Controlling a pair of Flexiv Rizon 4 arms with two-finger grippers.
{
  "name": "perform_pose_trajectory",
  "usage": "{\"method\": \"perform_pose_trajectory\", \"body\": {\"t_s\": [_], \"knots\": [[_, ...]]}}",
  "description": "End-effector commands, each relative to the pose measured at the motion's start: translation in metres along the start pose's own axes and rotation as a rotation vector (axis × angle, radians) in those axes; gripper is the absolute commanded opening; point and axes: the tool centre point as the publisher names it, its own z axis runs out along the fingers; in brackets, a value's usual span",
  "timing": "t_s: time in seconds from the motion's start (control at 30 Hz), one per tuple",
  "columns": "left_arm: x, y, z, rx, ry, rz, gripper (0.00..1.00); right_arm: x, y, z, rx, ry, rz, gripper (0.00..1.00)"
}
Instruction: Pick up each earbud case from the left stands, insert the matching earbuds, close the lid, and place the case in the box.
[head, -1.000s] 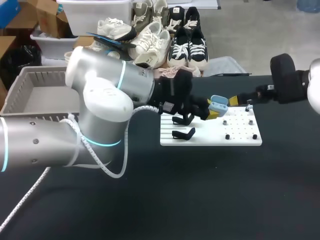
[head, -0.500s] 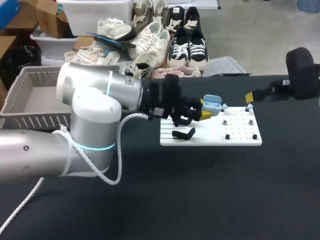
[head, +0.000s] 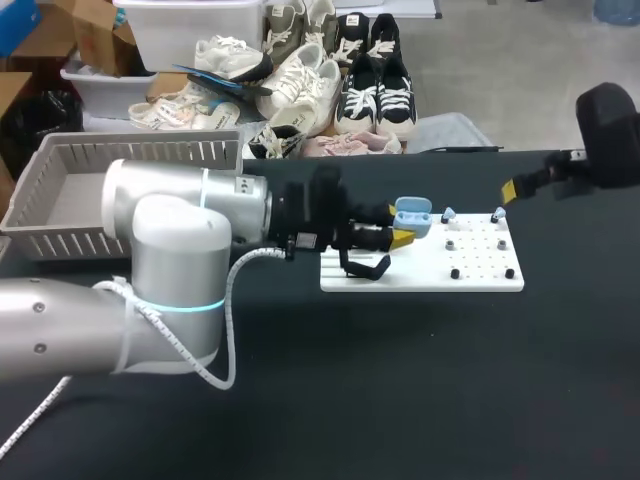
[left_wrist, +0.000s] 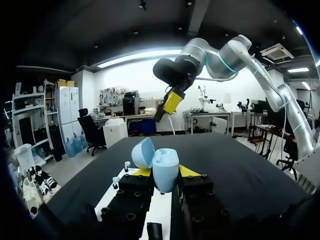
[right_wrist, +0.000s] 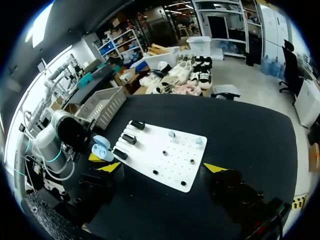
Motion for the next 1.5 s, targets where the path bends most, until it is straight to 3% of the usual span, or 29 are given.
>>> {"method": "perform_pose_trajectory", "body": {"t_s": [0.03, 0.97, 1.5], "knots": [[0.003, -0.002, 0.001, -0.01, -0.016, 0.006, 0.0, -0.002, 0.002, -0.002, 0.105, 0.009, -0.002, 1.0], [0.01, 0.004, 0.007, -0.003, -0.03, -0.004, 0.0, 0.0, -0.006, -0.002, 0.132, 0.023, 0.003, 1.0], [0.01, 0.004, 0.007, -0.003, -0.03, -0.004, 0.0, -0.01, -0.051, 0.002, 0.213, 0.116, -0.149, 1.0]]}}
